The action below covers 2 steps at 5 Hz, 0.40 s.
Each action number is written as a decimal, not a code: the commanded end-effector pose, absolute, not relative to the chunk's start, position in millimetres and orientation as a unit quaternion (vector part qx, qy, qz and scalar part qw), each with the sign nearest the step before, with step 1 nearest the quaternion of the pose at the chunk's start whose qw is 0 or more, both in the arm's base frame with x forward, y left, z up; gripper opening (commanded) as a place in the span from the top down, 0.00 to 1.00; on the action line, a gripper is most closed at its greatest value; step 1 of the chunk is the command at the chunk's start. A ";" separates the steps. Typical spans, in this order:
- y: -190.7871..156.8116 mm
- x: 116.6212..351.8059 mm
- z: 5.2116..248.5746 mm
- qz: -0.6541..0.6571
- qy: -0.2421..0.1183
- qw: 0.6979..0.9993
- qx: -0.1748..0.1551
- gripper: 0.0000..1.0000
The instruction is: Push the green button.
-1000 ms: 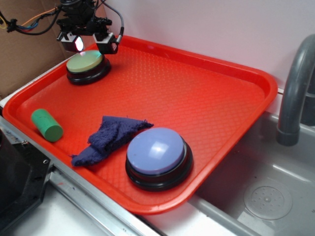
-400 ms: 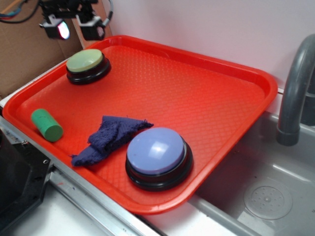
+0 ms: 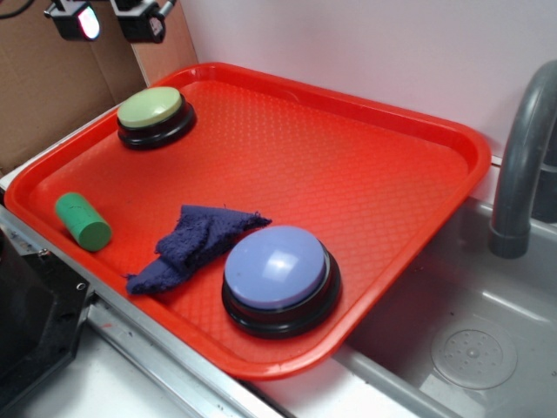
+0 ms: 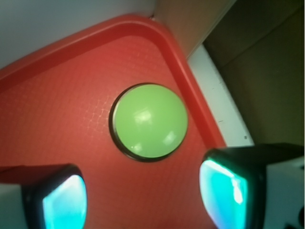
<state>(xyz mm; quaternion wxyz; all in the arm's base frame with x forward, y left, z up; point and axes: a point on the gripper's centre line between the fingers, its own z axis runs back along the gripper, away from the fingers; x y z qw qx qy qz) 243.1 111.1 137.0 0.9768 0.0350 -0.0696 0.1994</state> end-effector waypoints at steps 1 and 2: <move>108.6 234.7 169.8 0.181 -0.115 0.976 0.043 0.00; 100.7 232.8 168.4 0.179 -0.092 0.979 0.043 0.00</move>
